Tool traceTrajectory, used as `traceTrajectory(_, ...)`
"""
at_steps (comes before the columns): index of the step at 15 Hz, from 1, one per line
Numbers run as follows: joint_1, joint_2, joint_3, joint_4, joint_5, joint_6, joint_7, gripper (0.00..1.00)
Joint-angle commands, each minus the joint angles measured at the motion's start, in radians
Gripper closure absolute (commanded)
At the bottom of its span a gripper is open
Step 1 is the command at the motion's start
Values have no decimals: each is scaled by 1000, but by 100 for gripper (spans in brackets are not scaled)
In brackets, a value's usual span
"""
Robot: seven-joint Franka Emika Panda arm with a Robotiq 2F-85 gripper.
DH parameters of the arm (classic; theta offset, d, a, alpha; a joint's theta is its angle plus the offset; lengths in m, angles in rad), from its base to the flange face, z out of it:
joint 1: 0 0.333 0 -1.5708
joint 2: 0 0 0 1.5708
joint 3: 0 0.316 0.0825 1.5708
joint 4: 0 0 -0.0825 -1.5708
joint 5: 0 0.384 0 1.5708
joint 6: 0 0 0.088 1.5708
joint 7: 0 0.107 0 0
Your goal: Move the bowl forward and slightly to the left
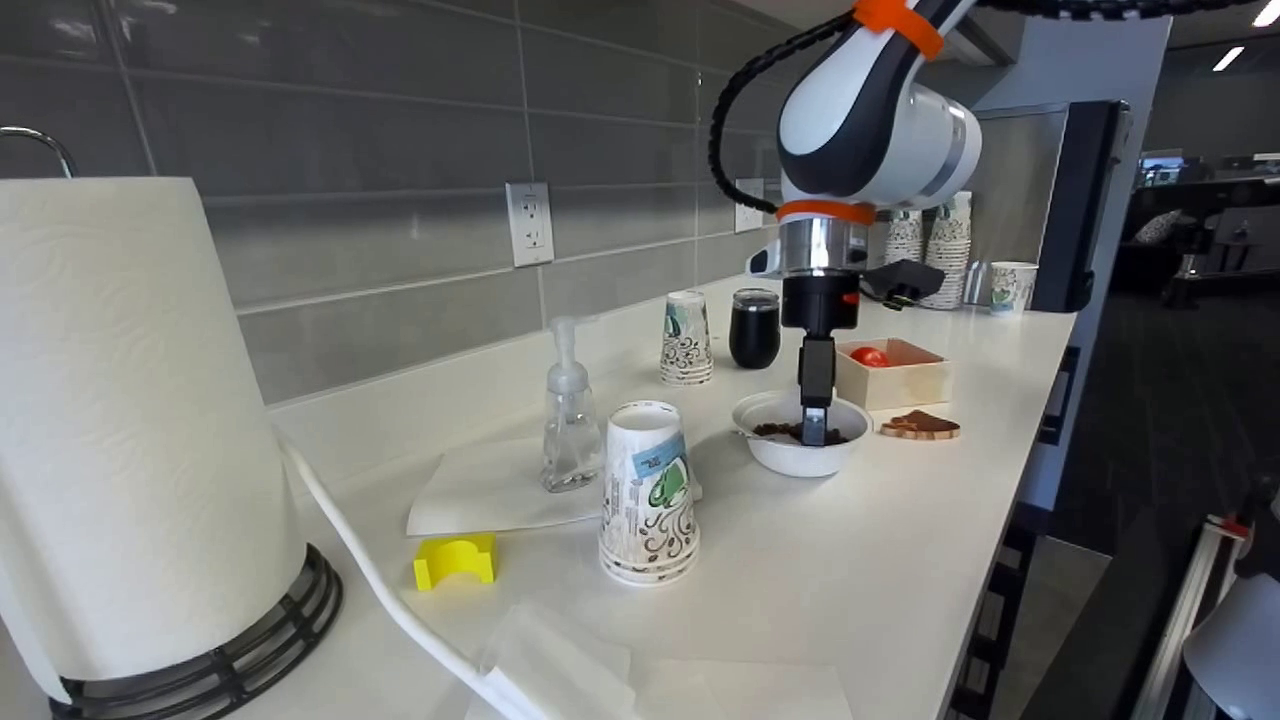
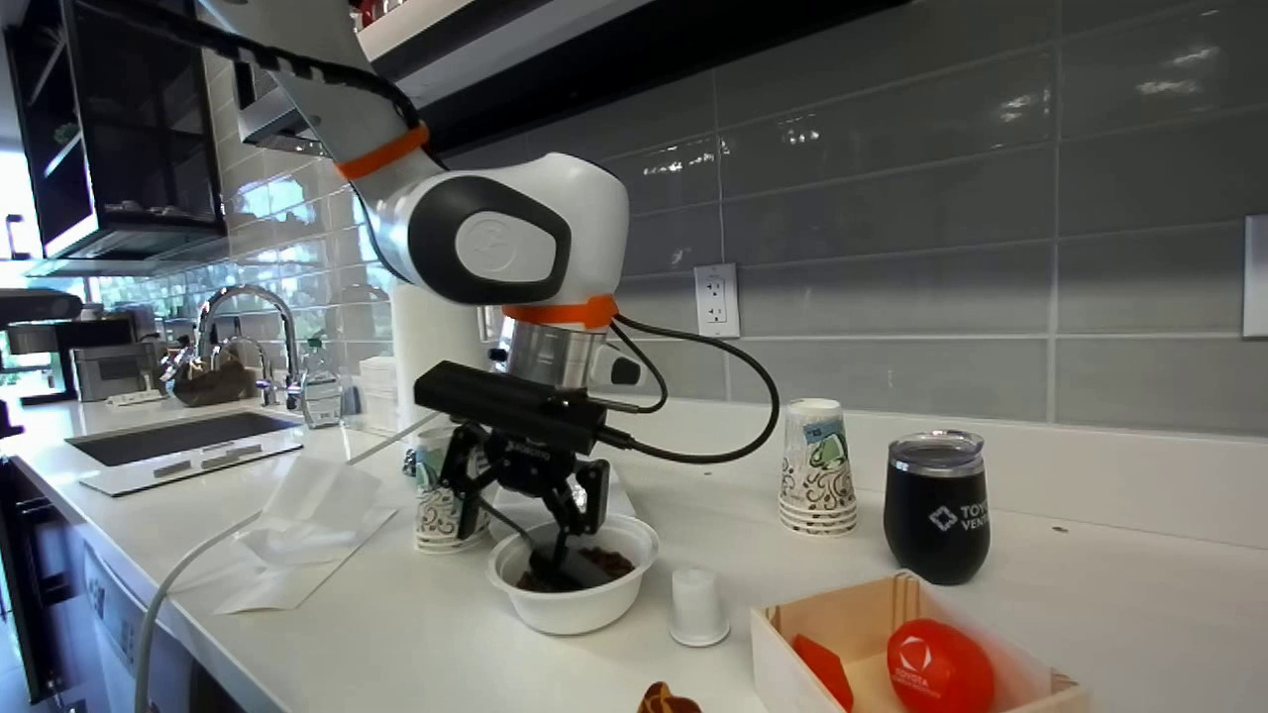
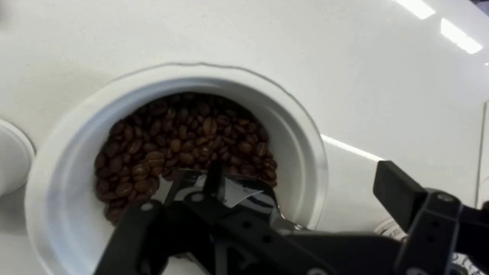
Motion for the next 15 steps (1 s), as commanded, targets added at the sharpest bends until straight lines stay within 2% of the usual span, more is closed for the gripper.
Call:
traceTrajectory(1,8,-113,-5,-37,-25,-5,132,0)
traceTrajectory(5,-7,-171,3,-24,-92,-17,394,0)
traceTrajectory(10,-56,-195,21,56,-254,-144,726,0)
traceTrajectory(15,-74,-188,16,159,-310,-305,843,0)
